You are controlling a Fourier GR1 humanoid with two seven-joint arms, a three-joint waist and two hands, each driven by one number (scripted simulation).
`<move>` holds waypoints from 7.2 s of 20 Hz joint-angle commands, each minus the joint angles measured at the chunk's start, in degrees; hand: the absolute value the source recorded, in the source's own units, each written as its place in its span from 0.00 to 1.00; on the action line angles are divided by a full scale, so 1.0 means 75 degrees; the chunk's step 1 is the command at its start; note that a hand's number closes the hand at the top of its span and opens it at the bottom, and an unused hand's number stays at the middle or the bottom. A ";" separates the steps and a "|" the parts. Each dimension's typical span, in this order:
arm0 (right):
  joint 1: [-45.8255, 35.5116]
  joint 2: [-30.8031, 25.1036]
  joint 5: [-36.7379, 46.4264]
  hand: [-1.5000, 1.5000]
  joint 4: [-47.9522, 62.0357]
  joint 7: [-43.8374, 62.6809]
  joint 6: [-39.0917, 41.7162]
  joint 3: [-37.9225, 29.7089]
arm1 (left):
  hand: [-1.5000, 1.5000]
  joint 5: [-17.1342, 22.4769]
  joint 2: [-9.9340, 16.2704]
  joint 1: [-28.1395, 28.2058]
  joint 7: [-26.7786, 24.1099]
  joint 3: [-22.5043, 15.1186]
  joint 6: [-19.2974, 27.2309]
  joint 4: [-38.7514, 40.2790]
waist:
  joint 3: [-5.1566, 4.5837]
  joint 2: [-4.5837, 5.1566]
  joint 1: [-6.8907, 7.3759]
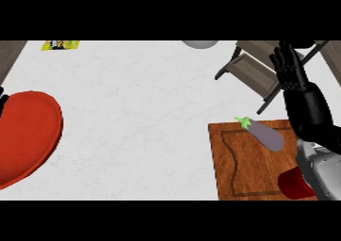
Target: Pick the eggplant from the cutting board and place it in the tiered basket
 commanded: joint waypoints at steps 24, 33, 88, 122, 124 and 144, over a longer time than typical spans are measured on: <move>-0.1188 -0.1022 1.2907 0.00 0.2588 0.5968 0.3008 0.6394 | 0.50 0.0394 -0.1339 -0.0035 0.0175 -0.1547 -0.0895 -0.0008 | -0.0058 -0.0202 0.0270; -0.0395 0.2217 1.3362 0.00 0.4050 0.8753 0.7655 0.6630 | 0.50 0.0317 -0.1527 -0.0342 0.0271 -0.1572 -0.0791 0.0034 | 0.0012 -0.0080 0.0156; -0.0725 0.0860 1.4292 1.00 0.2504 0.6748 0.3951 0.1463 | 0.50 -0.0521 -0.2313 0.0512 0.0578 -0.0041 -0.1628 0.0008 | 0.0122 -0.0513 -0.0925; -0.5968 -0.1123 0.6613 1.00 -0.0030 0.7677 0.5712 -0.3917 | 0.50 -0.0889 -0.2676 -0.0036 0.0282 -0.0336 -0.2075 0.0115 | 0.0008 -0.0065 0.0253; -0.5796 -0.1033 0.6691 1.00 0.0233 0.7486 0.5338 -0.3935 | 0.50 -0.0781 -0.2545 0.0480 0.0253 -0.0243 -0.2301 -0.0201 | 0.0012 -0.0072 0.0269; -0.6399 -0.0911 0.7605 1.00 0.3289 0.6667 0.3362 -0.3145 | 0.50 -0.1265 -0.2934 -0.0137 0.0838 -0.0264 -0.2008 -0.0386 | 0.0018 -0.0074 0.0216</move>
